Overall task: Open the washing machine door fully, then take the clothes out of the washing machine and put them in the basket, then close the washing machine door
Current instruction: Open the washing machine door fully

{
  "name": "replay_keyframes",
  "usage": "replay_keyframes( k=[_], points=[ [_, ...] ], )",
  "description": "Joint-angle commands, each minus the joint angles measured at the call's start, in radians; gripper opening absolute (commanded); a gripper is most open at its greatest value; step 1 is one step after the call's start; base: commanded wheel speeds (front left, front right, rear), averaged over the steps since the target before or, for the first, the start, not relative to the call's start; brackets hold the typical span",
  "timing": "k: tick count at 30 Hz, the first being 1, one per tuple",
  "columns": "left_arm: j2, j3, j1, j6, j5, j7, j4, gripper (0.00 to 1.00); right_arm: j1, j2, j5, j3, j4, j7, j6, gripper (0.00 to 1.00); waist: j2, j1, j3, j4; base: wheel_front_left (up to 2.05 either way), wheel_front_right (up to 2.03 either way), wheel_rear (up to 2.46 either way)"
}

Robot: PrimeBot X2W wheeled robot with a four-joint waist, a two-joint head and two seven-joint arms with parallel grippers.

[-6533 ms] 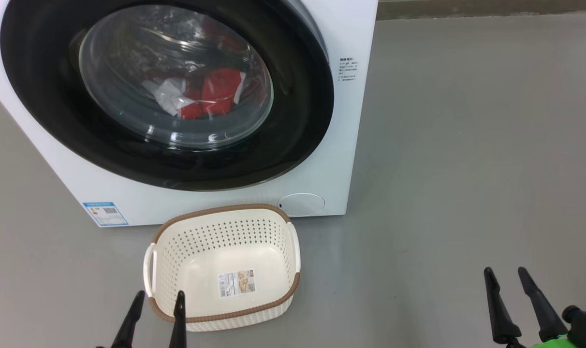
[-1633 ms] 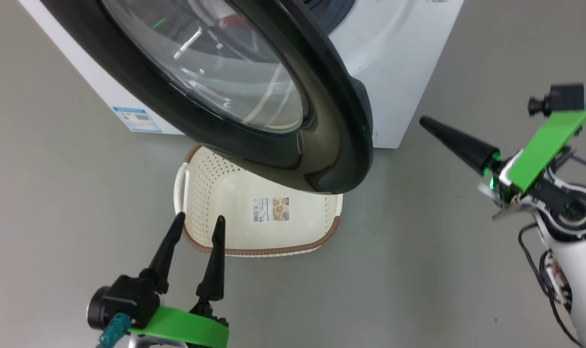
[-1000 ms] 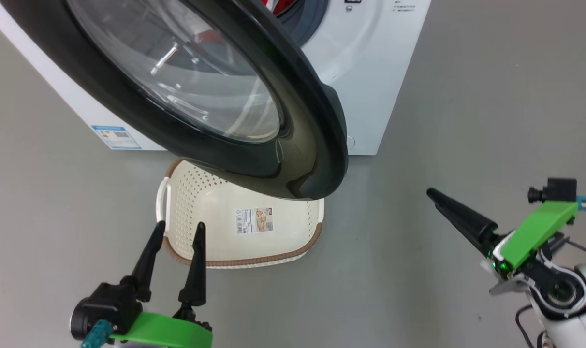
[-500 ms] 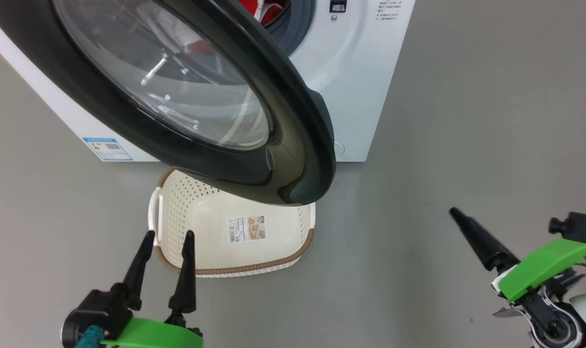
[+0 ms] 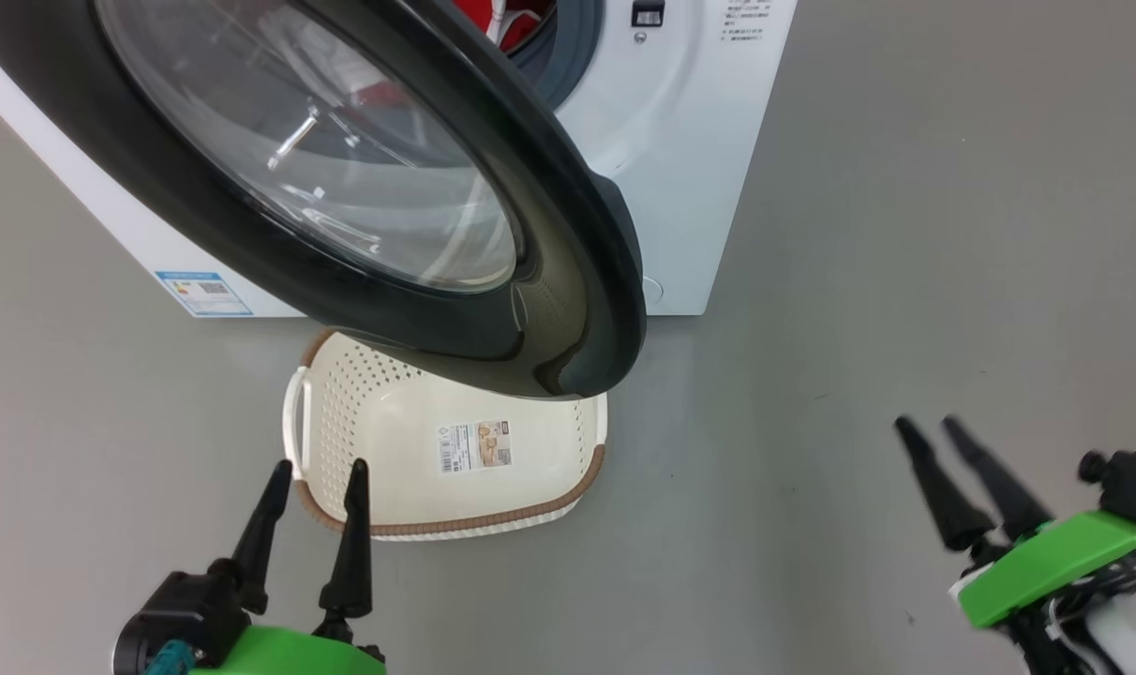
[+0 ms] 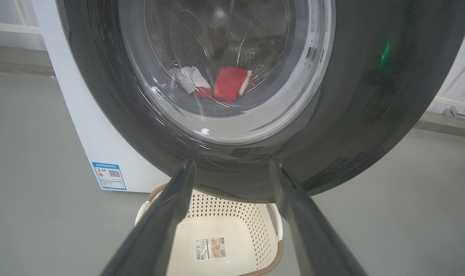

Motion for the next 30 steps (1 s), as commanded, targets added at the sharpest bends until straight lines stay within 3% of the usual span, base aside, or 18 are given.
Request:
replay_keyframes(
  k=[1, 13, 20, 30],
  points=[
    [0.013, 0.036, -0.004, -0.001, -0.001, -0.012, -0.019, 1.0, -0.011, -0.01, -0.079, -0.036, -0.018, -0.013, 0.008, 1.0, 0.0, 0.0, 0.001, -0.001, 0.0, 0.0, 0.0],
    [0.013, 0.033, -0.004, -0.002, 0.006, -0.012, -0.021, 1.0, 0.079, 0.147, -0.56, -0.357, -0.124, -0.014, 0.008, 1.0, 0.0, 0.0, -0.003, 0.004, 0.0, 0.0, 0.0],
    [0.013, 0.026, 0.005, -0.003, 0.016, -0.012, -0.034, 1.0, 0.145, 0.217, -0.7, -0.471, -0.191, -0.014, 0.008, 1.0, 0.0, 0.0, -0.015, 0.011, 0.0, 0.0, 0.0],
    [0.013, 0.02, 0.023, 0.001, 0.021, -0.012, -0.039, 1.0, 0.183, 0.242, -0.728, -0.478, -0.177, -0.014, 0.008, 1.0, 0.0, 0.0, -0.032, 0.012, 0.0, 0.0, 0.0]
  ],
)
